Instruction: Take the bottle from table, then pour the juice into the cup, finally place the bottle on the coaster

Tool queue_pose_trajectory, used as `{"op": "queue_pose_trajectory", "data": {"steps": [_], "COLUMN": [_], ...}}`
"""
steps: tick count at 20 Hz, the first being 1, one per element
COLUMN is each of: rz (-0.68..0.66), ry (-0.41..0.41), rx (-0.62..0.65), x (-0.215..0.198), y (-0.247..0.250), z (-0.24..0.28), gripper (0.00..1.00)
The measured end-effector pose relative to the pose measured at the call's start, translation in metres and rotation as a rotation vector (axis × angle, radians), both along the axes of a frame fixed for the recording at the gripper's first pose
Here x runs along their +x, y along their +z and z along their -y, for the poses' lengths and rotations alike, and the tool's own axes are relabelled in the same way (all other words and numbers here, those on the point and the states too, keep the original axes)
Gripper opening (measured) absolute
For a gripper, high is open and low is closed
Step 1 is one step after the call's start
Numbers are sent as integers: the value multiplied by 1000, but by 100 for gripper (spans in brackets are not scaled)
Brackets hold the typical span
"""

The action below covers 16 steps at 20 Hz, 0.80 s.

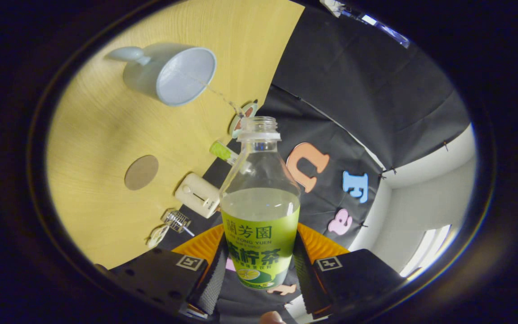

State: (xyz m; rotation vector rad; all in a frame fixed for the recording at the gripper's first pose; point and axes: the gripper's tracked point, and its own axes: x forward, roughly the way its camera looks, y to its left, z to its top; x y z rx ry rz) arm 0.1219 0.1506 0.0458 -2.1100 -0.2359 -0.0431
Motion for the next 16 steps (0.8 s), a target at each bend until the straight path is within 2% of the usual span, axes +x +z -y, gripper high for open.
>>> {"op": "queue_pose_trajectory", "data": {"steps": [16], "rz": [7], "ry": [15], "rx": [-75], "x": [6], "y": [-6], "z": [-10], "gripper": [76]}}
